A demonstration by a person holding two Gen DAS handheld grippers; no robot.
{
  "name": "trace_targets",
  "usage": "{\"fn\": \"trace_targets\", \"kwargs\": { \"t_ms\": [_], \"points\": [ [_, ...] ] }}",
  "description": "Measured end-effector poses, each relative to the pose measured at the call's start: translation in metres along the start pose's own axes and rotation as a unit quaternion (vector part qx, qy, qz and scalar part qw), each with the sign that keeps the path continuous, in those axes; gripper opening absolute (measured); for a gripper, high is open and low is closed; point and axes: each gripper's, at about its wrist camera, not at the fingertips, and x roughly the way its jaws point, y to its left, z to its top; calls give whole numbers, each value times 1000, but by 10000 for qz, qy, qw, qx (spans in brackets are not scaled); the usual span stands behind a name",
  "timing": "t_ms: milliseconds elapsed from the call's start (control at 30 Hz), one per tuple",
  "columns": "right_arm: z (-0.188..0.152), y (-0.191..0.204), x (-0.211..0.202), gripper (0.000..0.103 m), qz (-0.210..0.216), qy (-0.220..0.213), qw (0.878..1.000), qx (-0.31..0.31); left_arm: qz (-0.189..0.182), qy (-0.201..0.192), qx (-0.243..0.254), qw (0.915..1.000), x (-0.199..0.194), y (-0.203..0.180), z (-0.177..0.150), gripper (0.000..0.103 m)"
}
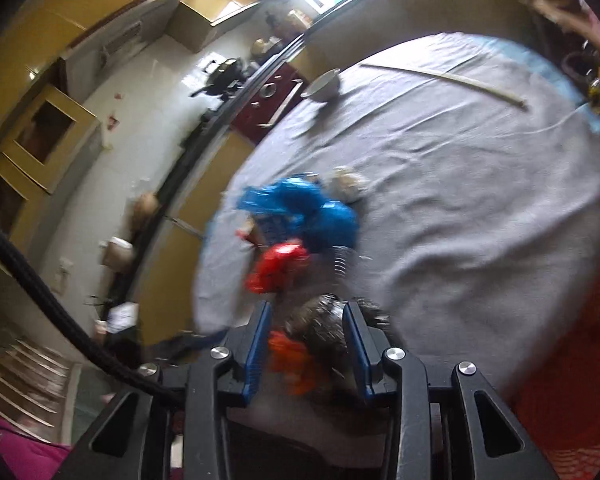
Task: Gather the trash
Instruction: 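Carry the black bag to the red basket and open the right tool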
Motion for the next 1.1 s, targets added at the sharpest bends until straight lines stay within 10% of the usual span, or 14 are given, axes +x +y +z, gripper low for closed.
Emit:
{"fn": "trace_targets", "kwargs": {
  "t_ms": [167,467,600,1100],
  "points": [
    [-14,-13,10,66,-147,194,9997,-68,-44,-167,-157,9997,-17,-1,-1,47],
    [-36,-22,67,68,-302,921,9949,-265,-137,-428,-184,9988,-34,-10,8,47],
    [-42,-19,68,42,-205,749,9960,-445,-141,-472,-166,9986,-38,-14,13,47],
    [-43,-89,-49,40,-236,-504,9955,762,-812,-575,702,9926,-28,-103,79,47]
  ]
}}
